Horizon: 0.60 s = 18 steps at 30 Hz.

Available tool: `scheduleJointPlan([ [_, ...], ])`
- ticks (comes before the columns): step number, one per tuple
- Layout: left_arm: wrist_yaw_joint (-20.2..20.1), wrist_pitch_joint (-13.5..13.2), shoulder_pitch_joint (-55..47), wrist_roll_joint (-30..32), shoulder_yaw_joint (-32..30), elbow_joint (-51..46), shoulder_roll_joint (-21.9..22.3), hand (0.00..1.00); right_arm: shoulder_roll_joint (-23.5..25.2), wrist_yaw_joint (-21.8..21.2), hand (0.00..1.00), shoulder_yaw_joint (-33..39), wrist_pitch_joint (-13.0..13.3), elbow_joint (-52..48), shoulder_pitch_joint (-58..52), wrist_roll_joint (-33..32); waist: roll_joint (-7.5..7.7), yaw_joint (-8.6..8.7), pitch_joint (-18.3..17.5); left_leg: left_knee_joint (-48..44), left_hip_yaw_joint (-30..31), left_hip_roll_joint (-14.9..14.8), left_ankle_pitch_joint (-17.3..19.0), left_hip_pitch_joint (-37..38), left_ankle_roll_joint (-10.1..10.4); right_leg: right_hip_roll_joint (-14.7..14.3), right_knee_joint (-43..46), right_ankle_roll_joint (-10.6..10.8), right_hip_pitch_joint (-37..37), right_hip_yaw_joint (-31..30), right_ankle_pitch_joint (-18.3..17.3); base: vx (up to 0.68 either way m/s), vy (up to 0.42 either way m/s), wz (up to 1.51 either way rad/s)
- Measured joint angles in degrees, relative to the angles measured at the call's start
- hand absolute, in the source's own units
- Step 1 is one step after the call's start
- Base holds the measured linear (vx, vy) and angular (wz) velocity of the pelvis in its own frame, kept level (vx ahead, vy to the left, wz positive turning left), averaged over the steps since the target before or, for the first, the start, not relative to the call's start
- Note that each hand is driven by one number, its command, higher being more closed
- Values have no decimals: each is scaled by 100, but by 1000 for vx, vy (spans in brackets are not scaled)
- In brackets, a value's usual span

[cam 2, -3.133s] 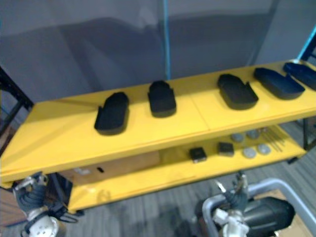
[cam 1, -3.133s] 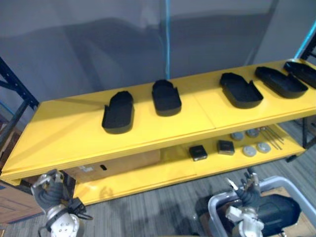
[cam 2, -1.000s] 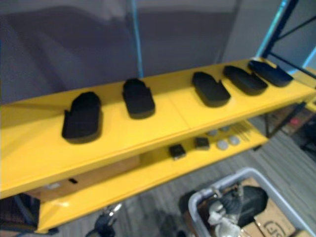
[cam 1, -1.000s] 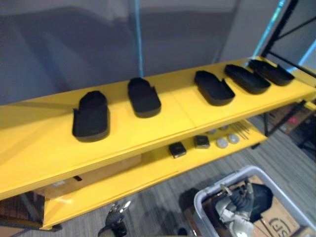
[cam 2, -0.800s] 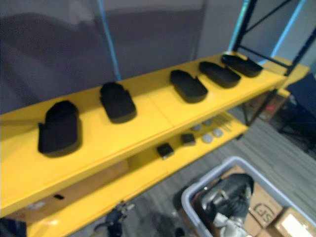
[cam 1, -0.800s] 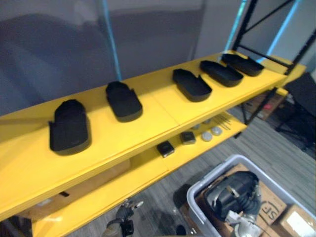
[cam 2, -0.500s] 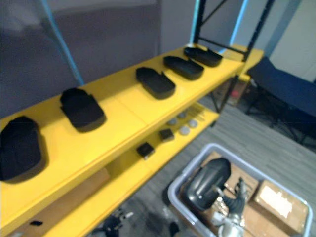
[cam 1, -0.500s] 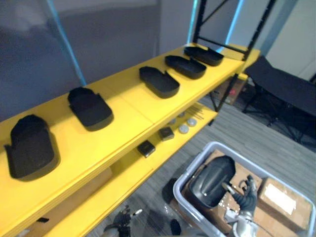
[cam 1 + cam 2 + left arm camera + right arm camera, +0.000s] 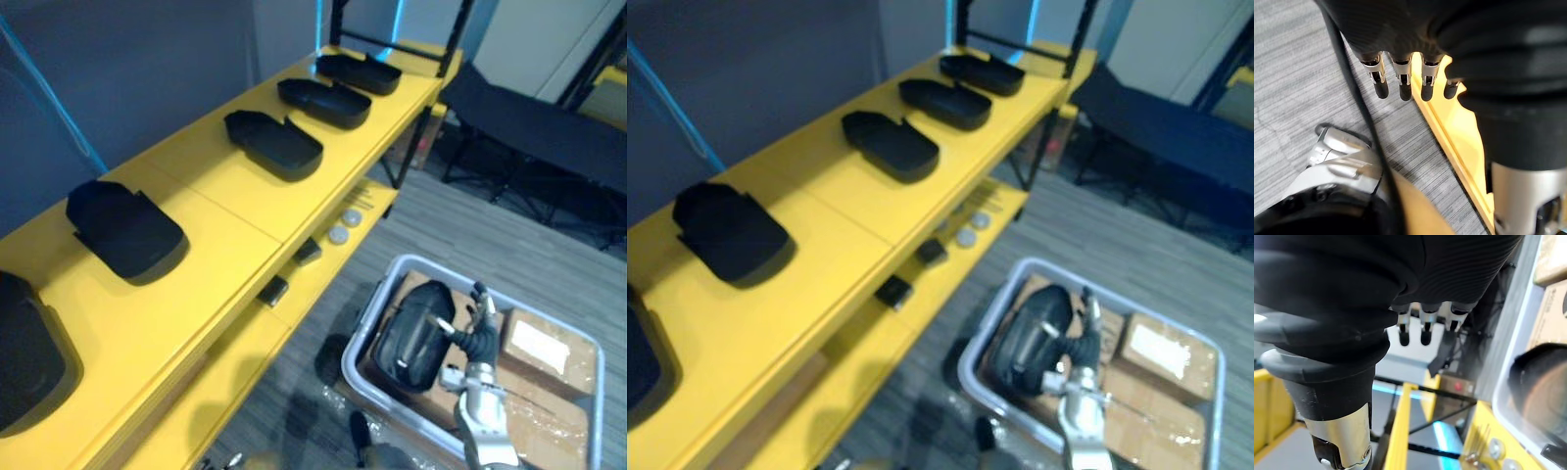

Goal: Walk over and take plastic housings, then place them on the shelf

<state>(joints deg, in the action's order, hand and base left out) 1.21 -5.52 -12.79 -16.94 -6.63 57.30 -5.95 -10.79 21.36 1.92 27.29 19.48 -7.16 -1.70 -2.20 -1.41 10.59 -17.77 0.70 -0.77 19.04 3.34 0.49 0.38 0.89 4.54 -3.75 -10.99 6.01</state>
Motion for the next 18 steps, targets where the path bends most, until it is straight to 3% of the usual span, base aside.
scheduleJointPlan([
  [4, -23, -101, 203, 234, -169, -125, 2, 0, 29, 101, 0, 19, 6, -295, -497, -69, -43, 108, 64, -24, -71, -93, 54, 463, -76, -211, 629, 0, -11, -5, -1, -13, 28, -46],
  [7, 49, -368, 199, 353, -261, -341, -10, 0, 59, -204, 0, 17, 292, -688, -882, -78, 179, 211, 177, -138, -699, -129, 182, 663, -228, -249, 577, 59, -24, 531, 303, -165, -58, -107],
  [8, 76, -415, 199, 337, -339, -360, -11, 0, 68, -381, 0, 21, 404, -691, -852, -78, 191, 230, 198, -127, -1071, -211, 212, 598, -300, -232, 409, -80, -62, 888, 377, -169, -49, -136],
  [9, 115, -427, 205, 325, -353, -368, -13, 0, 61, -468, 0, 34, 425, -684, -811, -77, 210, 228, 194, -132, -1361, -292, 209, 557, -298, -134, 924, -381, -212, 1530, 2, -143, -35, -131],
  [11, 132, -424, 165, 325, -346, -362, -8, 0, 33, -524, 0, 22, 435, -663, -663, -69, 76, 216, 213, -178, -1708, -555, 178, 529, -249, -34, 1573, -535, -211, 2126, -498, -88, 35, -112],
  [14, 109, -349, 136, 326, -339, -356, -48, 0, 40, -499, 0, -22, 393, -661, -412, 35, 88, 199, 203, -231, -2062, -765, 59, 342, -169, 386, 1993, -538, -28, 2499, -900, 76, 51, -81],
  [16, 100, -242, 84, 327, -339, -318, -119, 0, 46, -494, 0, -172, 308, -664, -307, 35, 204, 168, 172, -390, -2197, -761, 45, 231, -136, 647, 1875, -464, 122, 2542, -761, 64, -36, -74],
  [17, 93, -177, 99, 327, -333, -282, -132, 0, 40, -499, 0, -252, 243, -666, -306, 37, 294, 128, 183, -433, -2060, -676, 49, 195, -131, 551, 1592, -319, 156, 2529, -709, -47, -201, -99],
  [18, 71, -143, 94, 327, -327, -203, -97, 0, 18, -502, 0, -361, 159, -665, -262, 34, 251, 37, 158, -380, -1663, -635, 50, 58, -127, 414, 1101, -173, 239, 2486, -531, -128, -280, -117],
])
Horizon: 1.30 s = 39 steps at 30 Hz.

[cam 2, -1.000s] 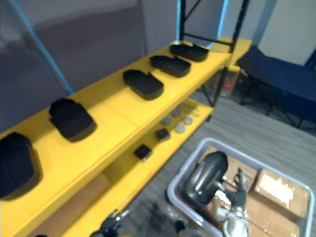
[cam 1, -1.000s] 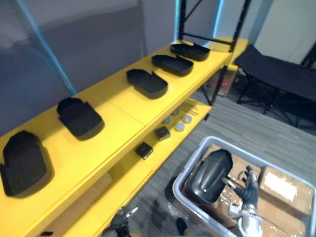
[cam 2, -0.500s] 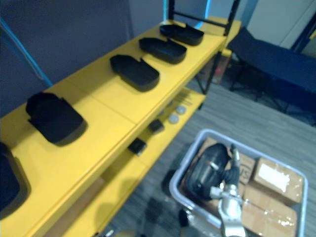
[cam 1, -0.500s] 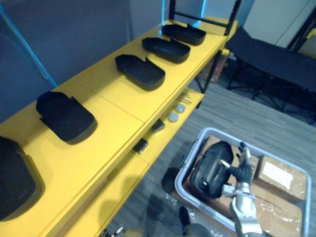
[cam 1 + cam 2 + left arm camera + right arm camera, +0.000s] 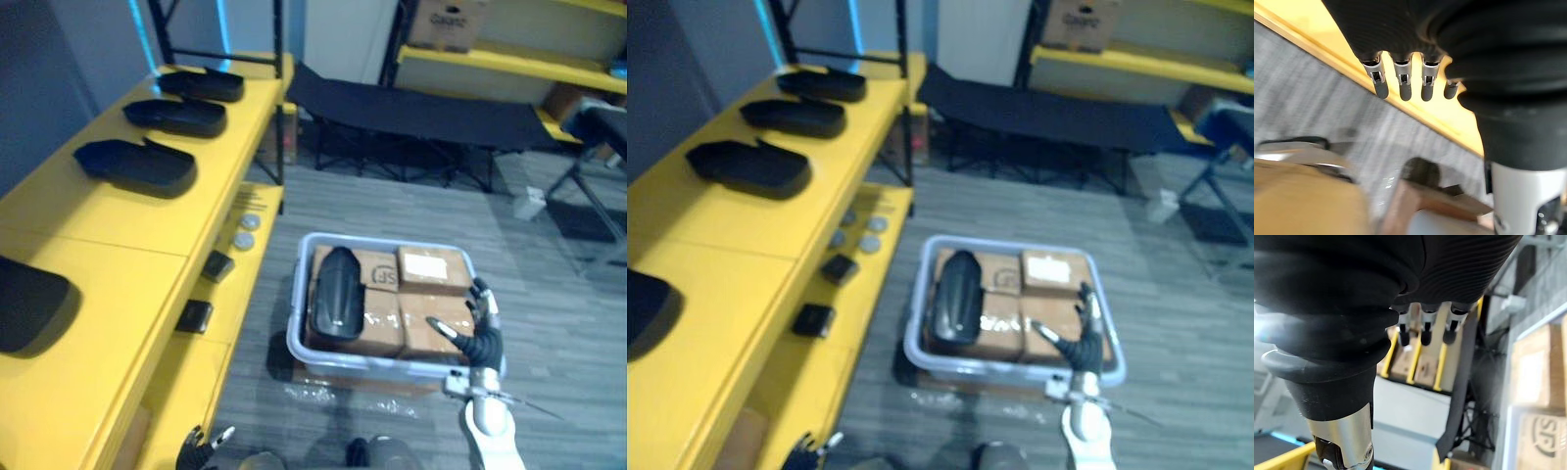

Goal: Walk over and take plastic housings, then place them on the shelf

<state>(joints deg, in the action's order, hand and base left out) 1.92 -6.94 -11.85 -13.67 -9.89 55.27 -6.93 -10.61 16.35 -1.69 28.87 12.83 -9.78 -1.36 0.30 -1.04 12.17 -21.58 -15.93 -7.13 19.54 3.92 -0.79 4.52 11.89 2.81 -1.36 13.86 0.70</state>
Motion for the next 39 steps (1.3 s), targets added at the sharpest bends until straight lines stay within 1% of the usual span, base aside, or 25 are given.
scheduleJointPlan([
  [1, -18, 41, -5, 2, -1, 10, 18, 0, 20, -4, 0, -74, -57, 12, 59, 2, -14, -2, -8, 83, -90, -107, -56, -89, 88, -146, -591, 58, 62, -96, 283, -124, -249, -98],
  [2, -44, 53, -3, 3, 3, 12, 51, 0, 30, -5, 0, -95, -75, 20, 55, 2, -57, -32, -3, 141, -219, -217, -113, -121, 152, -171, -602, -58, 52, -98, 186, -125, -201, -61],
  [3, -77, 86, -20, 3, 14, 16, 60, 0, 31, 6, 0, -99, -133, 36, 7, 13, -100, 4, 46, 166, -270, -341, -218, -97, 269, -16, 103, -398, 9, 222, -287, -48, -153, -32],
  [4, -90, 90, -109, 3, 183, -4, 50, 0, 50, 17, 0, -101, -175, 98, -78, 36, -60, 22, 7, 171, -277, -388, -254, -53, 346, 305, 473, -341, 63, 569, -508, 6, -118, -29],
  [5, -99, 89, -153, 15, 215, -15, -45, 0, 83, 33, 0, -103, -204, 133, -103, 55, 24, 16, -36, 156, -294, -366, -269, -83, 418, 415, 316, -124, 104, 590, -442, 66, -172, -24],
  [6, -131, 122, -134, 18, 228, 10, -109, 0, 163, 136, 0, -74, -316, 160, -114, 54, 209, -2, -95, 100, -215, -359, -293, -199, 543, 280, -31, 133, 189, 610, -423, 50, -222, -37],
  [7, -211, 119, -114, 18, 330, 5, -53, 0, 164, 190, 0, 1, -395, 188, -117, 56, 148, -44, -63, 143, -28, -411, -329, -295, 601, 113, -172, 30, 139, 553, -268, 12, -247, -31],
  [10, -287, 61, -99, 32, 399, -11, -49, 0, 161, 267, 0, 60, -540, 261, -122, 65, 124, -23, 75, 170, 144, -435, -387, -420, 692, 5, -261, -8, 89, 534, -233, -54, -123, -8],
  [12, -284, -69, 76, 76, 435, -26, -82, 0, 179, 541, 0, 159, -588, 468, 0, 171, 140, -6, 316, -96, 427, -432, -376, -843, 709, -41, -373, 2, -96, 655, -246, -130, -38, 16],
  [13, -281, -82, 138, 72, 443, -58, -116, 0, 178, 641, 0, 181, -616, 552, 140, 172, 138, -13, 432, -160, 463, -430, -380, -966, 701, -45, -394, -17, -171, 670, -247, -149, -5, 9],
  [14, -254, -162, 275, 53, 446, -140, -168, 0, 177, 890, 0, 218, -632, 763, 542, 143, 151, -66, 681, -221, 489, -422, -429, -1145, 638, -42, -452, -35, -309, 679, -140, -176, 5, -5],
  [15, -224, -254, 448, 0, 447, -228, -188, 0, 174, 1158, 0, 292, -631, 987, 981, 77, 236, -153, 985, -238, 520, -388, -505, -1337, 607, -40, -579, -36, -435, 686, 23, -176, 2, -8],
  [16, -216, -312, 532, -25, 448, -266, -231, 0, 169, 1271, 0, 334, -632, 1100, 1235, 10, 277, -209, 1143, -240, 585, -352, -539, -1454, 581, -40, -666, -28, -494, 710, 106, -194, 0, 5],
  [17, -216, -350, 698, -136, 460, -282, -283, 0, 167, 1496, 0, 455, -633, 1280, 1673, -149, 349, -290, 1362, -243, 673, -301, -628, -1694, 546, -19, -844, -34, -594, 839, 281, -149, -4, 23],
  [19, -203, -430, 884, -152, 525, -276, -303, 0, 104, 1766, 0, 626, -637, 1465, 2261, -494, 399, -395, 1513, -206, 775, -213, -752, -2001, 493, 11, -1062, -44, -734, 969, 539, -80, 9, 27],
  [20, -190, -515, 967, -151, 626, -275, -299, 0, 4, 1895, 0, 670, -704, 1565, 2639, -609, 370, -508, 1593, -161, 776, -160, -849, -2074, 460, 55, -1132, -55, -785, 981, 632, 15, 48, 17],
  [22, -74, -595, 982, -154, 667, -253, -255, 0, -89, 2004, 0, 620, -961, 1693, 3310, -774, 316, -554, 1623, -185, 796, -76, -908, -2210, 409, 121, -1152, -47, -887, 994, 734, 53, 71, 12],
  [23, -45, -621, 1004, -153, 673, -240, -244, 0, -117, 2021, 0, 619, -1036, 1738, 3481, -822, 297, -578, 1637, -193, 823, -51, -919, -2237, 393, 141, -1151, -38, -899, 1008, 743, 79, 53, 14],
  [24, 32, -696, 1019, -154, 687, -246, -205, 0, -228, 2064, 0, 610, -1194, 1882, 3812, -921, 279, -630, 1641, -200, 942, 32, -937, -2322, 364, 169, -1149, -23, -949, 1056, 753, 71, 48, 25],
  [26, 100, -764, 1028, -160, 732, -244, -186, 0, -373, 2095, 0, 614, -1292, 1995, 4078, -985, 231, -659, 1672, -192, 1055, 111, -952, -2407, 339, 242, -1145, -9, -968, 1157, 762, 61, 66, 31],
  [28, 192, -802, 1036, -180, 850, -242, -149, 0, -628, 2101, 0, 606, -1431, 2179, 4417, -1021, 164, -823, 1723, -122, 1082, 215, -983, -2419, 290, 320, -1131, 5, -990, 1191, 769, 42, 64, 19],
  [32, 217, -820, 1033, -226, 876, -238, -71, 0, -998, 2071, 0, 593, -1592, 2359, 5019, -1147, 27, -918, 1797, -73, 1188, 366, -1037, -2581, 208, 475, -981, 8, -1174, 1282, 767, -12, 66, 18],
  [33, 216, -818, 1032, -227, 882, -235, -44, 0, -1110, 1998, 0, 589, -1668, 2448, 5143, -1187, -8, -943, 1816, -69, 1226, 407, -1054, -2608, 181, 517, -956, 9, -1184, 1299, 767, -23, 54, 14],
  [37, 215, -809, 1021, -227, 883, -236, -28, 0, -1322, 1754, 0, 342, -1806, 2660, 5422, -1315, -27, -1060, 1826, -52, 1217, 497, -1088, -2619, 128, 642, -803, 62, -1266, 1294, 728, -44, 46, 6],
  [39, 202, -795, 1017, -324, 887, -208, -6, 0, -1455, 1448, 0, 196, -1884, 2780, 5607, -1418, -82, -1072, 1857, -35, 1229, 567, -1120, -2645, 83, 718, -762, 84, -1296, 1299, 711, -72, 36, 8],
])
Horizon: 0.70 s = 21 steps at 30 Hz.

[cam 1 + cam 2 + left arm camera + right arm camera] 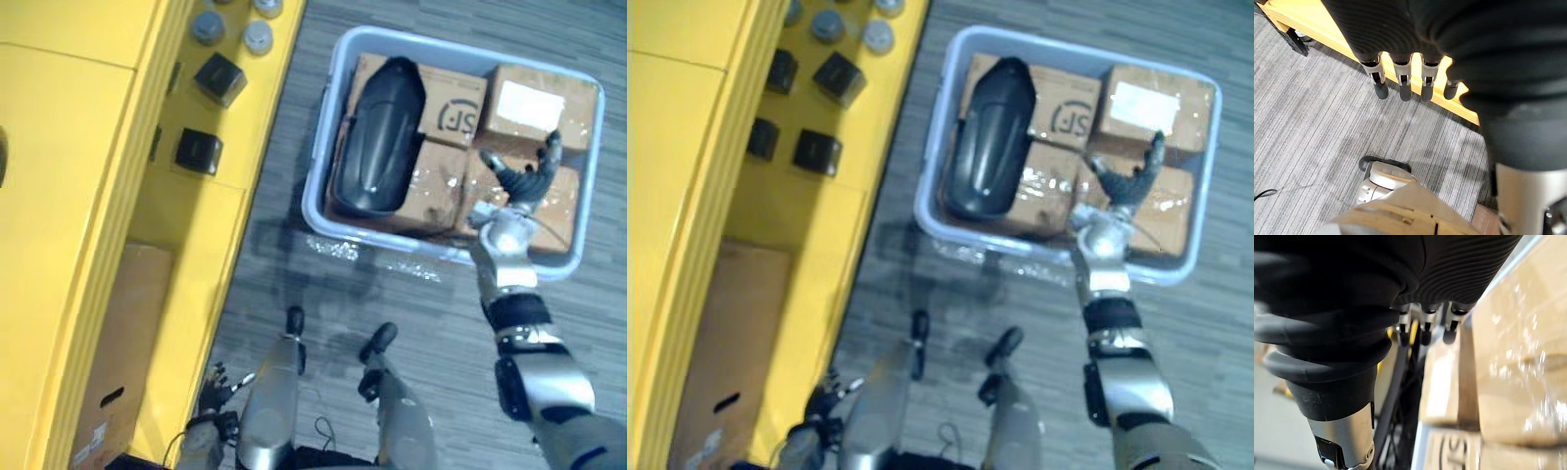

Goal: Walk over and take plastic housings, then place them on the shelf

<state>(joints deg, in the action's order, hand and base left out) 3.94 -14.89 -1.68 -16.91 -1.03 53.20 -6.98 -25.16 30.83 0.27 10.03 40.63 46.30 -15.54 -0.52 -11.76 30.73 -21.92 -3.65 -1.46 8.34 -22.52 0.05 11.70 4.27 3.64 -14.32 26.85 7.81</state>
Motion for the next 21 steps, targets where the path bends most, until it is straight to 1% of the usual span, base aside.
scheduleJointPlan([
  [3, -37, -16, 2, -84, 7, 19, 6, 0, -88, -348, 0, -107, -106, 224, 248, -119, -15, -13, 2, 26, 7, 62, -82, -174, -25, 70, 47, 35, -185, 8, -2, -81, 19, 7],
  [5, -40, -29, 5, -120, 11, 49, 23, 0, -152, -484, 0, -185, -201, 417, 344, -182, -52, -17, 20, 25, 27, 79, -109, -207, -38, 87, 54, 42, -203, 32, 4, -43, 8, 9],
  [7, -59, -137, 5, -132, 29, 150, 57, 0, -196, -687, 0, -207, -284, 586, 452, -185, -121, -22, 23, -2, 61, 101, -120, -244, -46, 116, 89, 44, -217, 104, 5, -18, 10, 9],
  [11, -141, -202, 10, -327, 224, 175, 50, 0, -355, -862, 0, -220, -390, 824, 704, -185, -167, -65, 23, -55, 106, 110, -130, -372, -52, 127, 122, 45, -305, 132, 6, -7, 1, 5],
  [14, -259, -280, 13, -340, 256, 193, 63, 0, -488, -877, 0, -277, -483, 1071, 869, -183, -217, -171, 24, -55, 125, 112, -132, -376, -52, 128, 137, 43, -308, 145, 4, 5, -3, 2],
  [17, -295, -389, 14, -356, 479, 206, 67, 0, -705, -968, 0, -461, -504, 1298, 1146, -177, -383, -255, 26, -68, 162, 127, -151, -453, -55, 146, 180, 39, -375, 162, 1, 0, 0, 5],
  [21, -306, -394, 20, -533, 673, 225, 70, 0, -819, -949, 0, -516, -489, 1486, 1347, -171, -548, -341, 27, -69, 246, 134, -174, -510, -42, 148, 210, 21, -393, 275, -12, -4, -12, 9],
])
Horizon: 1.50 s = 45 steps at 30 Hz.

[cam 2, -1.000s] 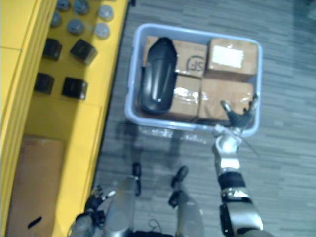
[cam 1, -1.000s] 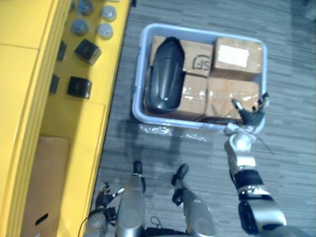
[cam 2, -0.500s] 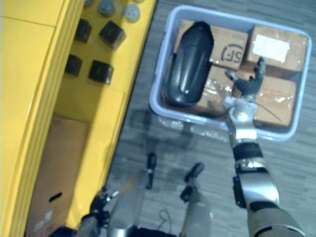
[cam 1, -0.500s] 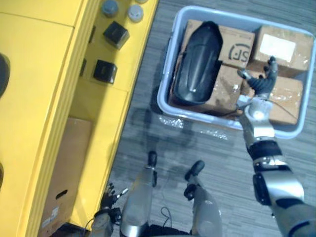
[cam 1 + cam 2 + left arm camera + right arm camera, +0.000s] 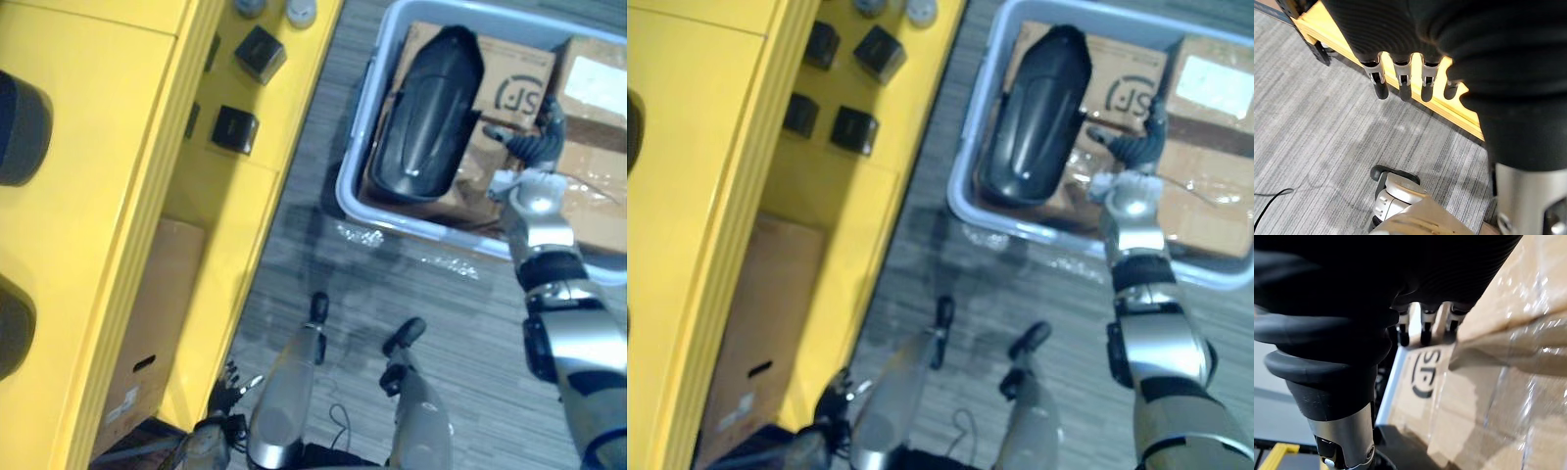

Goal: Walk over and take plastic housings, then place them on the shelf

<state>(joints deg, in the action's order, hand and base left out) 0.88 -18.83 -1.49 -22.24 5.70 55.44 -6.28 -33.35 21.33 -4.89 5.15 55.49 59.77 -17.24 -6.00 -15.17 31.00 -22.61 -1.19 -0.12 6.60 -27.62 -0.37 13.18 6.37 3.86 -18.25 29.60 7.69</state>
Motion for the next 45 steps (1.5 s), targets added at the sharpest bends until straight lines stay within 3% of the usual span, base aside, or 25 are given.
scheduleJointPlan([
  [14, -234, -19, 4, -213, 204, 230, -7, 0, -246, -161, 0, -587, -197, 12, 432, 154, -59, -168, -2, -78, 96, -2, -48, -206, 17, 67, 218, -37, -194, 56, -130, -6, -2, 2],
  [19, -380, -135, 7, -255, 255, 277, 7, 0, -328, -240, 0, -637, -581, 128, 559, 478, -184, -229, -2, -170, 197, -6, -49, -364, 18, 64, 255, -42, -262, 175, -133, -15, -9, 8],
  [32, -392, -227, 97, -492, 460, 436, 1, 0, -465, -130, 0, -1042, -1391, 199, 873, 932, -195, -350, -5, -219, 219, -32, -48, -519, 20, 17, 197, -59, -352, 194, -129, 0, 0, 0],
  [33, -394, -228, 101, -498, 460, 436, 1, 0, -481, -136, 100, -1062, -1422, 225, 915, 981, -195, -360, -5, -229, 220, -34, -47, -548, 20, 13, 195, -55, -374, 194, -119, 0, 0, 0],
  [41, -437, -223, 129, -707, 460, 438, -1, 0, -725, -255, 100, -1313, -1911, 424, 1050, 1287, -196, -468, -5, -233, 239, -36, -45, -561, 23, -15, 197, -57, -373, 199, -111, 0, 0, 0],
  [45, -448, -221, 145, -721, 459, 452, -2, 0, -739, -266, 100, -1312, -1912, 452, 1069, 1355, -196, -468, -6, -242, 242, -36, -45, -566, 23, -15, 201, -58, -372, 202, -112, 0, 0, 0],
])
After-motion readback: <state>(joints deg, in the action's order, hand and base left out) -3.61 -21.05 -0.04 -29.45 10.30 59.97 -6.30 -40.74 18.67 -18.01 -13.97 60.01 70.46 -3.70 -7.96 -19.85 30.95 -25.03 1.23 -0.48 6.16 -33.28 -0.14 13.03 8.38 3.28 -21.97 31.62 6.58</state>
